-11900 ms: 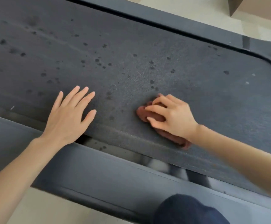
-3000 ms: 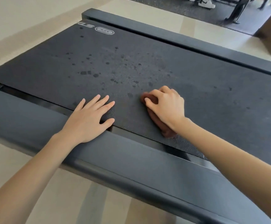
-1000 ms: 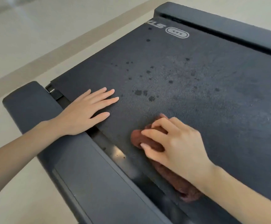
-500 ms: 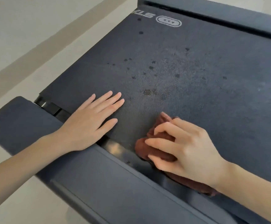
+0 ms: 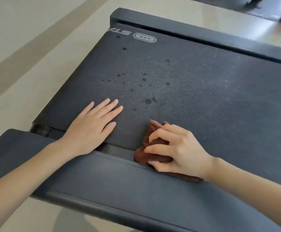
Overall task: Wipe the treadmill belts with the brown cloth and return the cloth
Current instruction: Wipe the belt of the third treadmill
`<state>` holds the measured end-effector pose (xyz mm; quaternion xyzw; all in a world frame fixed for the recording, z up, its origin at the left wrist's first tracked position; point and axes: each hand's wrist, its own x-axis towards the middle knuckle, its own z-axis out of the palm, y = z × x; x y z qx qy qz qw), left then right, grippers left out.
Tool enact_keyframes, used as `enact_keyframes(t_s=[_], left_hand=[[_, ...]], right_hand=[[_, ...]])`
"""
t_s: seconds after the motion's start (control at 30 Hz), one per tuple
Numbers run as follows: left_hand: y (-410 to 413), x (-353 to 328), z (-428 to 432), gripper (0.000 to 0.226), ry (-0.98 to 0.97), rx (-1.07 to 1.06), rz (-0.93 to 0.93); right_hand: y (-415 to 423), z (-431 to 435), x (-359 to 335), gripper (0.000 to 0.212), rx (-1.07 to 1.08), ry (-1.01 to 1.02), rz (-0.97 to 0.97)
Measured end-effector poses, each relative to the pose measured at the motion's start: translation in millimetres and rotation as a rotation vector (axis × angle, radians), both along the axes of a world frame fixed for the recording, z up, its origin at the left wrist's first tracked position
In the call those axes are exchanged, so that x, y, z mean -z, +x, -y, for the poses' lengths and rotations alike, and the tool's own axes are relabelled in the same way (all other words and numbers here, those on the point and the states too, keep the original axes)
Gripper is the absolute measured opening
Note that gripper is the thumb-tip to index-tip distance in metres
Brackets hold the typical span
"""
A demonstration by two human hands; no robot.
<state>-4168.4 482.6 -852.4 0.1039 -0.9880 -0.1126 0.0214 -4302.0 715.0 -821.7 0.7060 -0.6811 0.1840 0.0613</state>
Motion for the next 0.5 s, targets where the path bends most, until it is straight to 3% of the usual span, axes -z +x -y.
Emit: enact_keyframes(t_s=[0.13,0.23,0.33,0.5], left_hand=[[36.3,-0.8,21.8,0.066,0.007,-0.054,0.024],[48.4,-6.4,16.0,0.062,0.008,-0.07,0.053],[48.8,-6.2,14.1,0.055,-0.014,-0.099,0.065],[47.7,1.3,15.0,0.063,-0.008,-0.107,0.047]], right_hand=[[-9.7,-44.1,-2.8,0.022,0.113,0.026,-0.041],[-16.0,-38.6,-3.3,0.024,0.134,-0.004,-0.11],[-35.5,-1.2,0.9,0.026,0.154,-0.033,-0.124],[-79.2,105.2,5.8,0.02,0.393,-0.053,-0.098]])
